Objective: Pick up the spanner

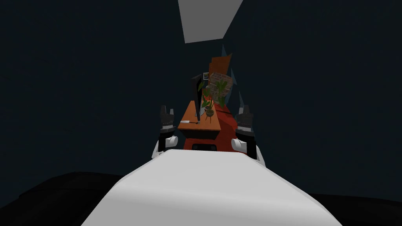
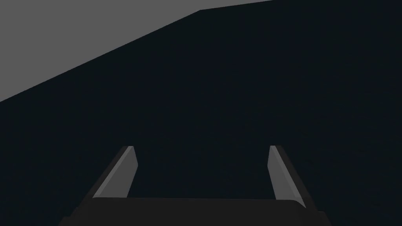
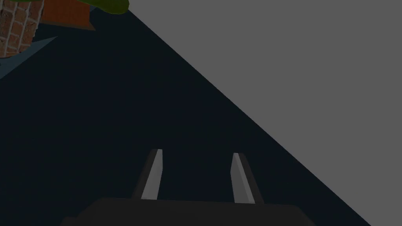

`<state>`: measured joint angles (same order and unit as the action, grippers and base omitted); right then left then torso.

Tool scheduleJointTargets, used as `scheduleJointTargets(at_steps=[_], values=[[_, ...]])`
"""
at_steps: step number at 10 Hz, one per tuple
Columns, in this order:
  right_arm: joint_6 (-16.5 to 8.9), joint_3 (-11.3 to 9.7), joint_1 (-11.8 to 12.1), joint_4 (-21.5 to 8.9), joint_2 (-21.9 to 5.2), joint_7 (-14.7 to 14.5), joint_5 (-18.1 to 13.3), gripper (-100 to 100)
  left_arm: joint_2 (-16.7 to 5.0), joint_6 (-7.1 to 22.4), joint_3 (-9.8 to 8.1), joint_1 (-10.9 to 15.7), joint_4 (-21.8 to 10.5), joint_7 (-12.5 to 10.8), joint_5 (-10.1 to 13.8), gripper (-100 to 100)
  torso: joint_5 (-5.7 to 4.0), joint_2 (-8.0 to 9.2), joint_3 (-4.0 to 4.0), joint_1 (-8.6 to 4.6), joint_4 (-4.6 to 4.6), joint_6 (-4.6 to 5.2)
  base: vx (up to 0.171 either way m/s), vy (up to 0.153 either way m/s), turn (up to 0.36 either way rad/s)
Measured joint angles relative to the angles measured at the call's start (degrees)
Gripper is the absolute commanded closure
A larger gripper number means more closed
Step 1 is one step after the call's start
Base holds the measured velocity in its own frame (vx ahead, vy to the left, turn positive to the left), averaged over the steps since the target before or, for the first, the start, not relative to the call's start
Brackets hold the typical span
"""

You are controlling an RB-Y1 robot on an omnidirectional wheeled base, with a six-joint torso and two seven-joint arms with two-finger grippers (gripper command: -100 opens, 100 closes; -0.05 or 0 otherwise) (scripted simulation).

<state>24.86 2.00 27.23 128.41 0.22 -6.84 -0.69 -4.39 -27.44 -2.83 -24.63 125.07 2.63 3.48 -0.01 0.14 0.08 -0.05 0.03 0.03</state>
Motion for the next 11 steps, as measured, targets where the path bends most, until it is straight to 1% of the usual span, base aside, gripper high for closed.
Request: scheduleJointTargets(at_steps=[1, 2, 3, 4, 5, 6, 7, 8, 9, 10, 11], values=[[0.0, 0.01, 0.01, 0.0, 0.0, 0.0, 0.0, 0, -0.51, 1.23, -0.07, 0.34, -0.34, -0.17, 0.17, -100, 0.0, -0.02, -0.01, 0.02, 0.0, -0.05, -0.022, -0.01, -0.126], [0.0, 0.0, 0.01, 0.0, 0.0, 0.0, 0.0, 0, -1.3, 2.25, -0.05, 0.86, -1.82, -0.27, 0.4, -100, 0.01, -0.05, -0.03, 0.03, -0.01, -0.02, -0.022, -0.012, -0.232], [0.0, 0.0, 0.01, 0.0, 0.0, 0.0, 0.0, 0, -2.47, 3.9, -0.3, 1.9, -3.51, -0.51, 0.9, -100, 0.0, -0.07, -0.04, 0.03, -0.01, -0.01, -0.019, -0.004, -0.088], [0.0, 0.01, 0.01, 0.0, 0.0, 0.0, 0.0, 0, -2.97, 5.23, -0.36, 2.05, -4.04, -0.67, 1.14, -100, 0.01, -0.07, -0.04, 0.05, -0.01, -0.05, -0.023, -0.006, -0.188], [0.0, 0.0, 0.01, 0.0, 0.0, 0.0, 0.0, 0, -4.16, 6.73, -0.83, 2.67, -5.21, -1.08, 1.75, -100, 0.01, -0.06, -0.04, 0.06, -0.01, -0.02, -0.017, -0.002, -0.078], [0.0, 0.01, 0.02, 0.0, 0.0, 0.0, 0.0, 0, -4.87, 6.98, -1.05, 2.81, -6.88, -1.45, 2.09, -100, 0.02, -0.08, -0.04, 0.07, -0.02, -0.06, -0.011, -0.007, -0.173], [0.0, 0.01, 0.01, 0.0, 0.0, 0.0, 0.0, 0, -5.8, 8.21, -1.22, 3.01, -7.75, -1.75, 2.6, -100, 0.01, -0.09, -0.05, 0.06, -0.02, -0.02, -0.009, -0.002, -0.11], [0.0, 0.01, 0.02, 0.0, 0.0, 0.0, 0.0, 0, -6.4, 9.39, -1.57, 4.47, -9.64, -1.93, 2.92, -100, 0.01, -0.12, -0.07, 0.07, -0.02, -0.04, -0.008, -0.004, -0.185], [0.0, 0.01, 0.01, 0.0, 0.0, 0.0, 0.0, 0, -6.92, 11.37, -1.56, 4.92, -10.16, -1.93, 3.3, -100, 0.01, -0.12, -0.07, 0.06, -0.02, -0.03, -0.006, 0.0, -0.11], [0.0, 0.01, 0.02, 0.0, 0.0, 0.0, 0.0, 0, -7.67, 12.36, -1.84, 5.76, -11.8, -2.15, 3.7, -100, 0.01, -0.13, -0.07, 0.08, -0.03, -0.05, 0.0, 0.0, 0.0], [0.0, 0.01, 0.02, 0.0, 0.0, 0.0, 0.0, 0, -7.75, 12.31, -1.8, 5.65, -12.57, -2.24, 3.76, -100, 0.01, -0.14, -0.07, 0.08, -0.03, -0.07, 0.0, -0.004, -0.211]])
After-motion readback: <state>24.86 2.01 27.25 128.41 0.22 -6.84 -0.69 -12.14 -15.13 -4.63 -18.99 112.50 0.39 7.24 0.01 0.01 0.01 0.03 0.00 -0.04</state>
